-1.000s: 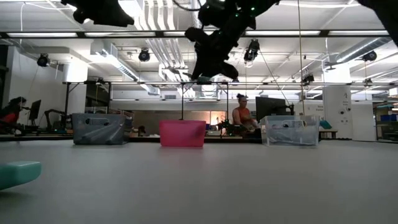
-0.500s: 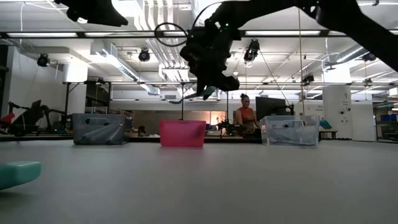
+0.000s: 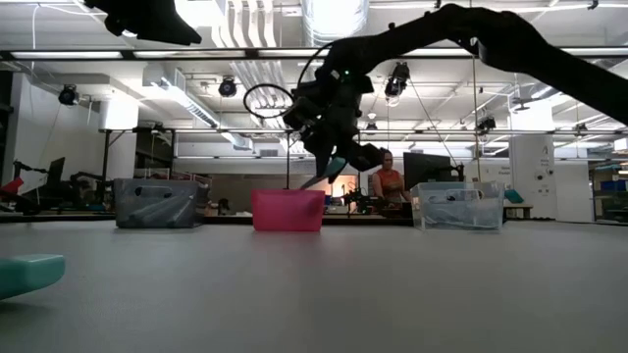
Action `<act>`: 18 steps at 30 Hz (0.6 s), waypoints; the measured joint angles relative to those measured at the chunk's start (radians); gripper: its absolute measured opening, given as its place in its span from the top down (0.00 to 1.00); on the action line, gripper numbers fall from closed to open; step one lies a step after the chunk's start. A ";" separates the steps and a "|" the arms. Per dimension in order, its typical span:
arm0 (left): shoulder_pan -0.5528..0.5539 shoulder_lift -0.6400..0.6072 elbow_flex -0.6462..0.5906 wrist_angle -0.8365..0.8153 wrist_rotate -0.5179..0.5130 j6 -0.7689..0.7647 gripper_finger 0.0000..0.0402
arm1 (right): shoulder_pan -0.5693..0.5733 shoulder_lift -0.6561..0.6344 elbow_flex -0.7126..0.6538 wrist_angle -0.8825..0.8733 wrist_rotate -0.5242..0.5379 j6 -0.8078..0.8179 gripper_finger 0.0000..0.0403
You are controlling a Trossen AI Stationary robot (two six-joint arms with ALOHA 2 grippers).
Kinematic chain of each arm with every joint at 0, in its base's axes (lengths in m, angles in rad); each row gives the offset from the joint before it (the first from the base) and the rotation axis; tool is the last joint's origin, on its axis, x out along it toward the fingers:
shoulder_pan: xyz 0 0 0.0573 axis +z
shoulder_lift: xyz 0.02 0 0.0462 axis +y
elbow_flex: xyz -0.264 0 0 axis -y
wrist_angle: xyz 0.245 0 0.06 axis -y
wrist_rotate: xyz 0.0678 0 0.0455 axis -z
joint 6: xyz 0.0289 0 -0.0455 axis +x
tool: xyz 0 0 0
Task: Sort silverware by color (type)
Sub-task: Put the blue spoon into the red bin
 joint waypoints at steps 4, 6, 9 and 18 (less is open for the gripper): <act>0.000 0.000 -0.001 0.001 0.001 0.004 0.59 | -0.024 0.007 0.000 0.001 0.000 0.001 0.82; 0.000 0.002 -0.001 0.002 0.002 0.010 0.59 | -0.035 0.010 0.000 0.001 0.000 0.001 0.82; 0.000 0.002 -0.002 0.002 0.002 0.016 0.59 | -0.052 0.011 0.000 0.006 0.001 -0.001 0.82; 0.000 0.007 -0.003 0.002 0.003 0.026 0.59 | -0.064 0.011 0.000 0.091 0.007 0.002 0.82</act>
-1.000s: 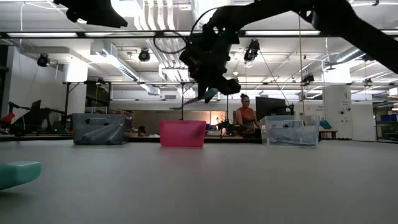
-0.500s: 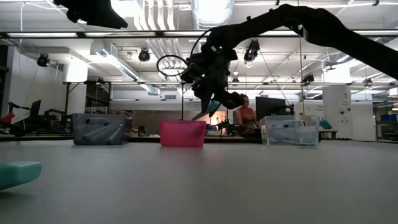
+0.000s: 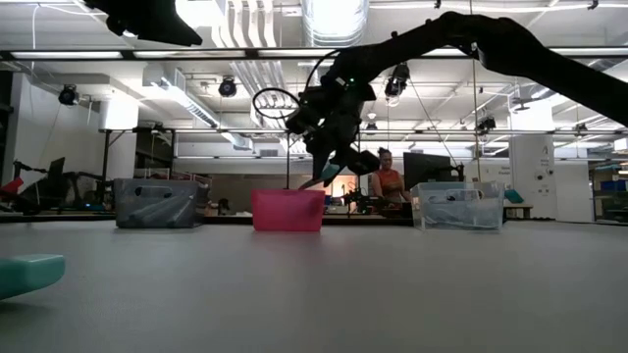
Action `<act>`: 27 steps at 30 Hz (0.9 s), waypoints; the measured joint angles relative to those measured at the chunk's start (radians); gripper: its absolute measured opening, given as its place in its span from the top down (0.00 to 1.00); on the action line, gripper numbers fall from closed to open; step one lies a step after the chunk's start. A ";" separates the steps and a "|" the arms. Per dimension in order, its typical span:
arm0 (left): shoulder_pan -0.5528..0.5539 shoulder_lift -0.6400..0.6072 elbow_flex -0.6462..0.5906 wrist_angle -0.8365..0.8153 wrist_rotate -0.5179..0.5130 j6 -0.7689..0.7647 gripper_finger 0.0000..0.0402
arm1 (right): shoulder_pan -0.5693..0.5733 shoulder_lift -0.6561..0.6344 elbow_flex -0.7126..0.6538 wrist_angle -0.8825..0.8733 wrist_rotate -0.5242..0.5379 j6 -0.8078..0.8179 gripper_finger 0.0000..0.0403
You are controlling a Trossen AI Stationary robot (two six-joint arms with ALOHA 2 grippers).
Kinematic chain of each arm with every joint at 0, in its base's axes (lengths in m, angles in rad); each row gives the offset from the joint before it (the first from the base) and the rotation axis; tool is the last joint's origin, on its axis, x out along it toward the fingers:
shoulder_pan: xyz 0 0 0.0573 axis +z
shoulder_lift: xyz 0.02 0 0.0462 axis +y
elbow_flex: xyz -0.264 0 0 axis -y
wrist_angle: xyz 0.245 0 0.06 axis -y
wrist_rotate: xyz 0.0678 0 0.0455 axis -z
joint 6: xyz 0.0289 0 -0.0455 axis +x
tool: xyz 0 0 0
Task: Sort silverware by color (type)
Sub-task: Put the blue spoon into the red bin
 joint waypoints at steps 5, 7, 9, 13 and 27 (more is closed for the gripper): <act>0.000 0.003 0.000 0.001 0.000 0.000 0.59 | 0.000 0.000 0.000 0.022 0.000 -0.001 0.82; 0.000 0.004 0.000 0.004 0.000 0.000 0.59 | 0.000 0.000 0.000 0.024 0.000 -0.001 0.82; 0.000 0.004 0.000 0.004 0.000 0.000 0.59 | 0.000 0.000 0.000 0.025 0.000 -0.001 0.81; 0.000 0.005 0.000 0.008 0.000 0.003 0.59 | -0.001 0.000 0.000 0.029 0.000 -0.001 0.81; 0.000 0.005 0.000 0.007 0.000 0.004 0.59 | 0.010 0.000 -0.003 0.056 0.002 -0.003 0.80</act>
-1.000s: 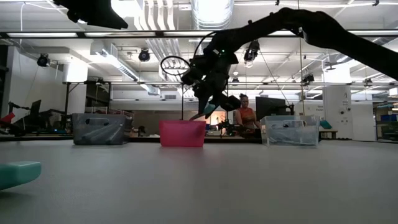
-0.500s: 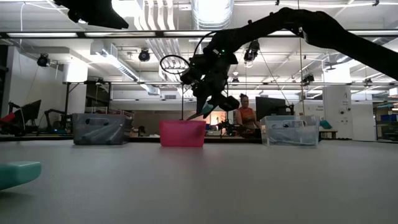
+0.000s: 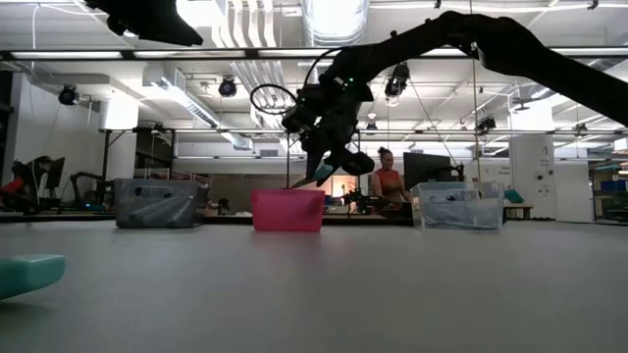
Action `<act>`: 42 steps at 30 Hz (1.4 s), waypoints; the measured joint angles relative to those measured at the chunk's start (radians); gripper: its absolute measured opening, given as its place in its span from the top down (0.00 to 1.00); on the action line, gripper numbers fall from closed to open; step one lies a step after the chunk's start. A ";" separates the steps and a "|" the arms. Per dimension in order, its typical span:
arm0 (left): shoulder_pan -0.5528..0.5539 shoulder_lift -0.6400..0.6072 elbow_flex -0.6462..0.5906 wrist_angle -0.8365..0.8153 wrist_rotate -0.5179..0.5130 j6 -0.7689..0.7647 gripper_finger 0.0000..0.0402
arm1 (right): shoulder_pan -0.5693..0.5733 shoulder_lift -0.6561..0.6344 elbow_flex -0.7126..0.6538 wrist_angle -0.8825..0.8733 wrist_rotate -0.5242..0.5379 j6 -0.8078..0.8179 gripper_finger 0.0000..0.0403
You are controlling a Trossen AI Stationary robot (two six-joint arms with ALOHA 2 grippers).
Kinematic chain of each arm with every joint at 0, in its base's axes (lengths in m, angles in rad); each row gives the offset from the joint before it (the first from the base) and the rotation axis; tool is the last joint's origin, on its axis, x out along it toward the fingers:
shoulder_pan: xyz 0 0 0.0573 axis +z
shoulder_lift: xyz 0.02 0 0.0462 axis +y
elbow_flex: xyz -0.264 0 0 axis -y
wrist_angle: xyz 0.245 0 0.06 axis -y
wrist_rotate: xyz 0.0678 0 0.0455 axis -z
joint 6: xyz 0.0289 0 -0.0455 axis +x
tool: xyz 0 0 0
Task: Sort silverware by color (type)
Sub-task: Put the blue spoon into the red bin
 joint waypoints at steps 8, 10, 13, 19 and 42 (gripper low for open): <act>0.000 0.000 0.000 0.000 0.000 0.000 0.59 | 0.000 0.000 -0.001 0.020 0.014 -0.003 0.80; 0.000 0.000 0.000 0.000 0.000 0.000 0.59 | 0.000 0.000 -0.002 0.020 0.028 -0.004 0.80; 0.000 0.000 0.000 -0.001 0.000 0.000 0.59 | 0.000 0.000 -0.002 0.020 0.029 -0.004 0.80; 0.000 0.000 0.000 -0.001 0.000 0.004 0.59 | 0.000 0.000 -0.002 0.020 0.030 -0.004 0.75; 0.000 0.000 0.000 -0.009 0.000 0.007 0.59 | 0.018 -0.029 0.054 0.014 0.086 -0.145 0.68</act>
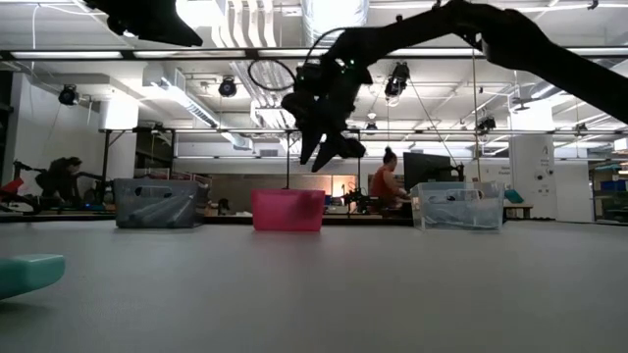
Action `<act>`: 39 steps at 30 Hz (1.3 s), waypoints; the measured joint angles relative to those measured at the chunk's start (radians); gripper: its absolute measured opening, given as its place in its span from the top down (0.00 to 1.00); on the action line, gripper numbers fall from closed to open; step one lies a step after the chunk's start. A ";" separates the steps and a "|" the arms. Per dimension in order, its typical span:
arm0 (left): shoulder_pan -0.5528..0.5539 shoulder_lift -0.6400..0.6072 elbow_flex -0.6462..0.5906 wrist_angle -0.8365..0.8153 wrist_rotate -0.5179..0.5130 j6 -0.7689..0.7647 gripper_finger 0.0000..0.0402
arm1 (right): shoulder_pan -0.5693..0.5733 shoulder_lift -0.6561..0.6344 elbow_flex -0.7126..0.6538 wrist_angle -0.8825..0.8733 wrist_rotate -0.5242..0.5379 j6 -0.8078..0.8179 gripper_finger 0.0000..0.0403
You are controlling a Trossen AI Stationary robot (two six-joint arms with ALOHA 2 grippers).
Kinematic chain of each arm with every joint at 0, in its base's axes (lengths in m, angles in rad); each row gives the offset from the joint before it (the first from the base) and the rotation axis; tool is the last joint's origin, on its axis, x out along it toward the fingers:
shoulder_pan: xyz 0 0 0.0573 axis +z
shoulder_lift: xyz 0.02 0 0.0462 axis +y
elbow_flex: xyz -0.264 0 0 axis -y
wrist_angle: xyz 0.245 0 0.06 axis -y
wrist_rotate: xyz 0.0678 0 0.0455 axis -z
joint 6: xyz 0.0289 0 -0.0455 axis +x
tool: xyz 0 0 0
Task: Sort silverware by color (type)
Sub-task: Put the blue spoon into the red bin
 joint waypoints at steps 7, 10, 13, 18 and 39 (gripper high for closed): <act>0.000 0.000 0.000 -0.019 0.000 -0.016 0.59 | 0.106 -0.038 -0.001 0.022 0.175 -0.140 0.70; 0.000 0.000 0.000 -0.048 0.001 -0.034 0.59 | 0.161 -0.046 -0.001 0.058 0.177 -0.182 0.71; 0.000 0.000 0.000 -0.068 0.001 -0.059 0.59 | 0.213 -0.055 -0.002 0.093 0.177 -0.228 0.73; -0.001 0.000 0.000 -0.085 0.060 -0.116 0.59 | 0.292 -0.057 -0.018 0.157 0.205 -0.291 0.76; -0.154 0.060 0.000 -0.282 0.476 -0.614 0.59 | 0.547 -0.093 -0.367 0.573 0.231 -0.333 0.85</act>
